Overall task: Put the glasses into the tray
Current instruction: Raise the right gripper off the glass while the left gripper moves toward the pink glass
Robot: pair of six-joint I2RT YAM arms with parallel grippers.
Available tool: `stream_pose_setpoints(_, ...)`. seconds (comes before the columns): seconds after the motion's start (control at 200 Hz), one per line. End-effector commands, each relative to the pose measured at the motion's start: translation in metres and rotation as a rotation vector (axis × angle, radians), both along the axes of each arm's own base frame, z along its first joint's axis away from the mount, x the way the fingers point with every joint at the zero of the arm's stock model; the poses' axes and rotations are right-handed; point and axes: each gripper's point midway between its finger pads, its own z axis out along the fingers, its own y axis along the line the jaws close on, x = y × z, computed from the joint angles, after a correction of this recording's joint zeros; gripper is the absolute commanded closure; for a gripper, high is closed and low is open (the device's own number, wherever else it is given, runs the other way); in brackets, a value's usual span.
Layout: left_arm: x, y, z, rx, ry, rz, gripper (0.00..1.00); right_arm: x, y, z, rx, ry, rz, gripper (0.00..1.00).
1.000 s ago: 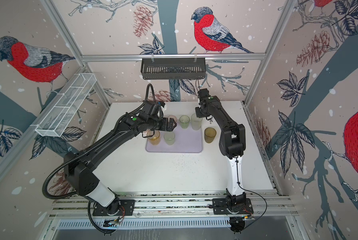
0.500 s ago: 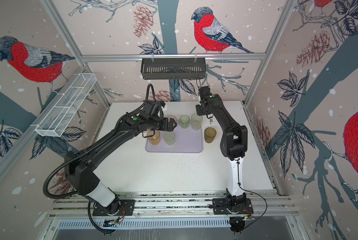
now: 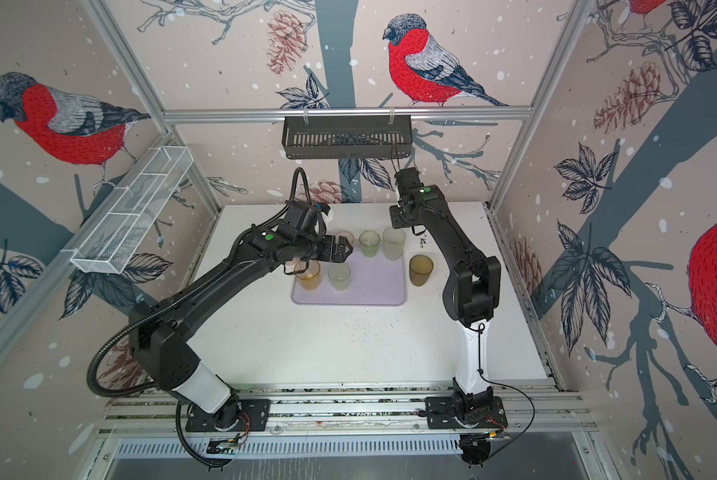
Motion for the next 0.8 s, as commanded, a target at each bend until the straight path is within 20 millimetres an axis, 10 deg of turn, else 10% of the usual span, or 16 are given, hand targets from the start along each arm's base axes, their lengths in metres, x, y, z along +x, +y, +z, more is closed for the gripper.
stream_pose_setpoints(0.0,-0.001,0.005,0.006,0.012,-0.031,-0.017,0.02,-0.01,-0.002,0.007,0.016,0.013,-0.046,0.51)
stream_pose_setpoints(0.795,-0.004,0.062,0.032,0.022,-0.12,0.062,0.02,-0.061,0.072,0.075,0.142,-0.14,0.021,0.29)
